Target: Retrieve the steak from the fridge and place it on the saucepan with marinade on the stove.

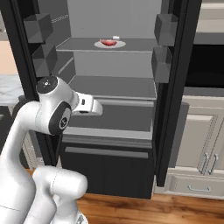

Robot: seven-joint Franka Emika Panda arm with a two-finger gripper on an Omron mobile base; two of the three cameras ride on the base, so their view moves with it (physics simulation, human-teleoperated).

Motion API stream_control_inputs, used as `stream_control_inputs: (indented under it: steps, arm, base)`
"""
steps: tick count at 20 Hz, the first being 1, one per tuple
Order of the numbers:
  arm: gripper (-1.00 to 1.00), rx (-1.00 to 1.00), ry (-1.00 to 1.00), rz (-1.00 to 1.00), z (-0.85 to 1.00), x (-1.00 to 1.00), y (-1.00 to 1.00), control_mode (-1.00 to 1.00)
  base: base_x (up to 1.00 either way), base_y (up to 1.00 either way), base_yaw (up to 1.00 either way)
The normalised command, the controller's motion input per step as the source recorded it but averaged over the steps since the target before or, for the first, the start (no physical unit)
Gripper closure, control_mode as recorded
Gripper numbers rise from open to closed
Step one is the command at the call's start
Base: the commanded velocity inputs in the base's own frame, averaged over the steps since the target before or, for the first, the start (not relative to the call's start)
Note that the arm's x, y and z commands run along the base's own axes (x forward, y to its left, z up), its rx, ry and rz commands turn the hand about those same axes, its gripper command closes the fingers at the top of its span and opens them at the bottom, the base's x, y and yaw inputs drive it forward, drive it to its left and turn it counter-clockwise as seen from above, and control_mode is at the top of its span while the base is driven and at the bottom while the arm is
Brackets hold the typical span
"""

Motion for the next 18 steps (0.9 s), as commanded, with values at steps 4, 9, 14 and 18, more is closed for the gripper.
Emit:
stream_control_inputs:
  steps: [4, 9, 14, 18]
  arm:
    - [-1.0, 0.34, -0.01, 0.14, -0.17, -0.4, 0.21, -1.0]
    - [-1.0, 0.27, -0.01, 0.11, -0.18, -0.37, 0.27, -1.0]
    - [-1.0, 0.03, -0.01, 0.03, -0.02, -0.1, 0.24, -1.0]
    - [-1.0, 0.0, 0.0, 0.0, 0.0, 0.0, 0.04, -1.0]
  base:
    - [0.0, 0.0, 0.0]
    - [0.0, 0.0, 0.0]
    - [0.0, 0.0, 0.0]
    - [0.0, 0.0, 0.0]
